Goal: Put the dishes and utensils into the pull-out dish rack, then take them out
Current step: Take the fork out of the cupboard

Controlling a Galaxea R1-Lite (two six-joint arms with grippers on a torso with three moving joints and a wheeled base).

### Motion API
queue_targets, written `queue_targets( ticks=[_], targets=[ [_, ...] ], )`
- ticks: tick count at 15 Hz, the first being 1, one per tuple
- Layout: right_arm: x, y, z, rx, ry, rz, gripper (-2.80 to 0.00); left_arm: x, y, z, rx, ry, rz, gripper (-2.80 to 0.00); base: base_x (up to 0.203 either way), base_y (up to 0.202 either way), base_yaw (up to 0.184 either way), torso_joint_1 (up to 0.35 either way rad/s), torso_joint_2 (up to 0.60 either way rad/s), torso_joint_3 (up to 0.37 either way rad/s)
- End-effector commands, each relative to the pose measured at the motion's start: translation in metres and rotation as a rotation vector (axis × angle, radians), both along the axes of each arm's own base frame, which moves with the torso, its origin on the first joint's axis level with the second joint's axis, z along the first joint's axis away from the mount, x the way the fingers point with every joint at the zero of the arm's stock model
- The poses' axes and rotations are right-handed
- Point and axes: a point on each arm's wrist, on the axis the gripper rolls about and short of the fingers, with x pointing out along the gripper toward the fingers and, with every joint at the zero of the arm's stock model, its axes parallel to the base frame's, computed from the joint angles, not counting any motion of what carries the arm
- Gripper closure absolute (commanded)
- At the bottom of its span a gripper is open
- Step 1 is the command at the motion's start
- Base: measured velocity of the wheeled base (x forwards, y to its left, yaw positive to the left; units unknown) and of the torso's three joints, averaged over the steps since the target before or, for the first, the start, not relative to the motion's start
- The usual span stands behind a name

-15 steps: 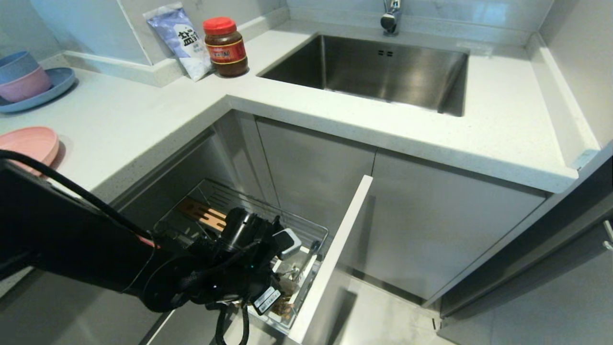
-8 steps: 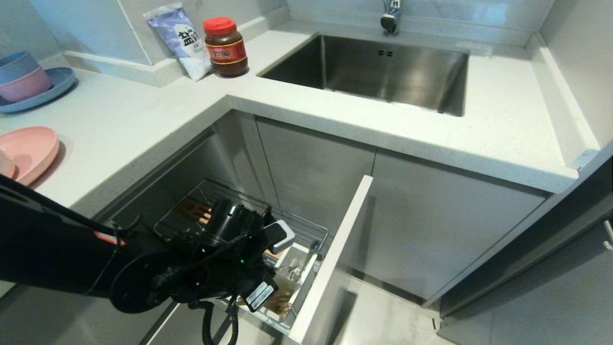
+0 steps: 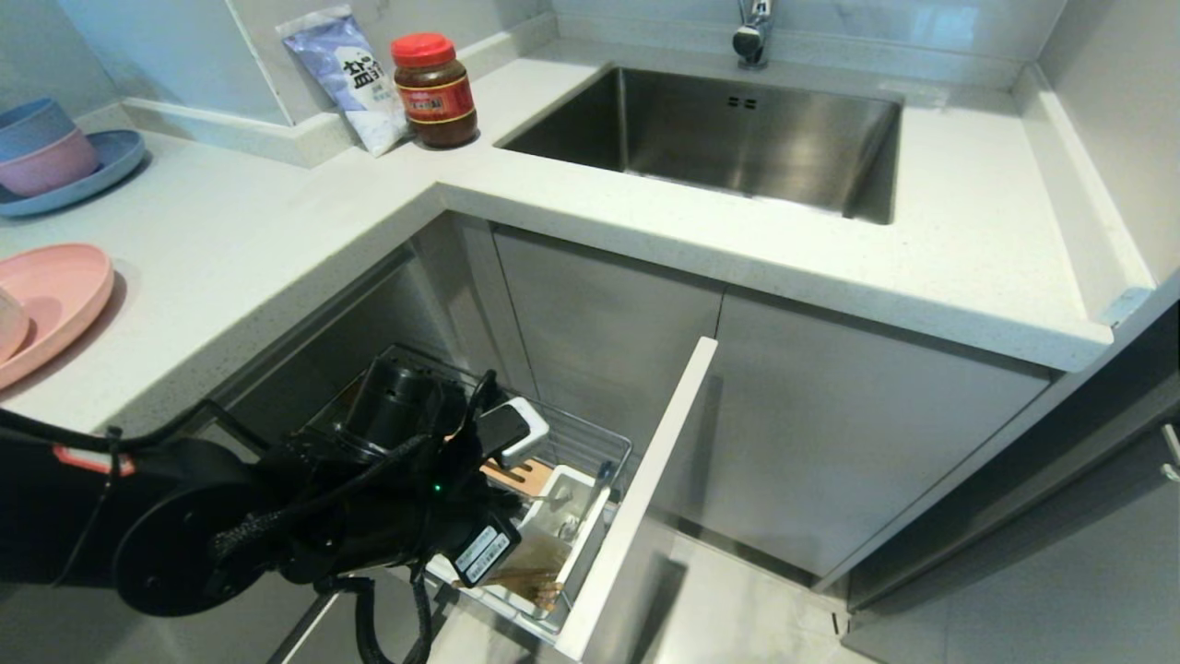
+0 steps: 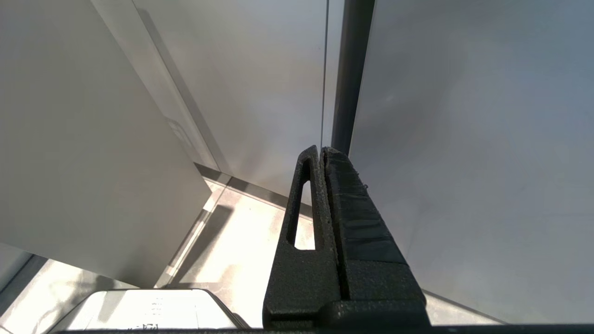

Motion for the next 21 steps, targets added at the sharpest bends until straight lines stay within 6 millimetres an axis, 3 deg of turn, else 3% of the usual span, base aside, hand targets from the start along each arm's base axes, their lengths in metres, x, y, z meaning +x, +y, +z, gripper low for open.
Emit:
queue_targets(
  ticks=[1, 14, 21],
  targets=[
    [0.000, 0.000, 0.000, 0.000, -0.002, 0.000, 0.00, -0.007, 0.004, 0.011, -0.021, -0.035, -0.002, 0.00, 0.000, 0.000, 0.000, 0.000, 0.00, 0.000],
    [0.000, 0.000, 0.000, 0.000, -0.002, 0.000, 0.00, -0.051, 0.026, 0.058, -0.116, -0.161, -0.043, 0.00, 0.000, 0.000, 0.000, 0.000, 0.00, 0.000],
    [0.000, 0.000, 0.000, 0.000, -0.002, 0.000, 0.00, -0.089, 0.054, 0.100, -0.240, -0.337, -0.045, 0.00, 0.000, 0.000, 0.000, 0.000, 0.00, 0.000]
  ],
)
